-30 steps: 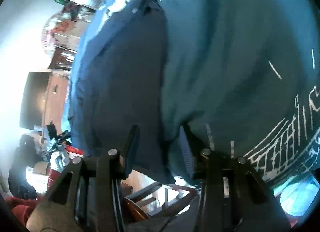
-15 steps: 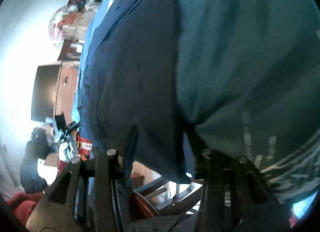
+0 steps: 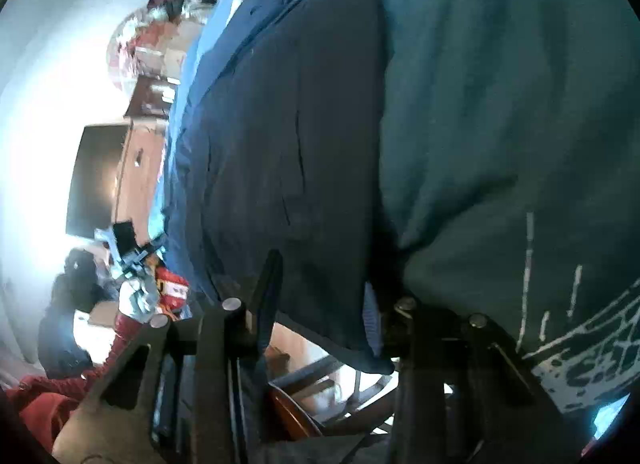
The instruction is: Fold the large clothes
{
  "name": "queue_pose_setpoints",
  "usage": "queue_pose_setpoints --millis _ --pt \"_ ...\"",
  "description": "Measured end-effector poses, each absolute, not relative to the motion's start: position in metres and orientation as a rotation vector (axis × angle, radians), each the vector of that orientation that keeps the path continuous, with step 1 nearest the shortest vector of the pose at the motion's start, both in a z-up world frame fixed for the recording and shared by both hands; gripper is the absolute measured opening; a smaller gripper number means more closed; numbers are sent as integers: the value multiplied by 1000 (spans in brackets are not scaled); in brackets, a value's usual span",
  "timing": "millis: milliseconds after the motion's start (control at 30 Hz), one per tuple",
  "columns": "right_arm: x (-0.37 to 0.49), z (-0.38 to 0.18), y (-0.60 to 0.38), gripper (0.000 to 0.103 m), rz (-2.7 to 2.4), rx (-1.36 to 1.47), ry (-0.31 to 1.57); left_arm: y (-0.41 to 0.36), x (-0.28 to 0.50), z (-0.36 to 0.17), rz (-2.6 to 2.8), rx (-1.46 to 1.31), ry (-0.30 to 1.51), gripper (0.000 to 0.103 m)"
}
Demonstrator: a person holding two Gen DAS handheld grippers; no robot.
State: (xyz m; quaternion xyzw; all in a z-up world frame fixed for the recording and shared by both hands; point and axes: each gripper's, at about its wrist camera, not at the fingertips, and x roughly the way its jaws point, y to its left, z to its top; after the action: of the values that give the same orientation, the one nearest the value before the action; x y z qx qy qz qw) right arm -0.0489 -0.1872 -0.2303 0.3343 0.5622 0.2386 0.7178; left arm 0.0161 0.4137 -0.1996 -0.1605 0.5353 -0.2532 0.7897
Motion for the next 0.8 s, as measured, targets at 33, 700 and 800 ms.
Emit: queue_pose_setpoints --millis 33,700,800 --pt "-49 -233 -187 36 528 747 1250 414 17 -204 -546 -351 1167 36" --pt "-55 -206 -169 5 535 668 1186 382 21 -202 -617 -407 1114 7" --pt "-57 -168 -172 3 593 722 1084 384 19 -176 -679 -519 1017 6"
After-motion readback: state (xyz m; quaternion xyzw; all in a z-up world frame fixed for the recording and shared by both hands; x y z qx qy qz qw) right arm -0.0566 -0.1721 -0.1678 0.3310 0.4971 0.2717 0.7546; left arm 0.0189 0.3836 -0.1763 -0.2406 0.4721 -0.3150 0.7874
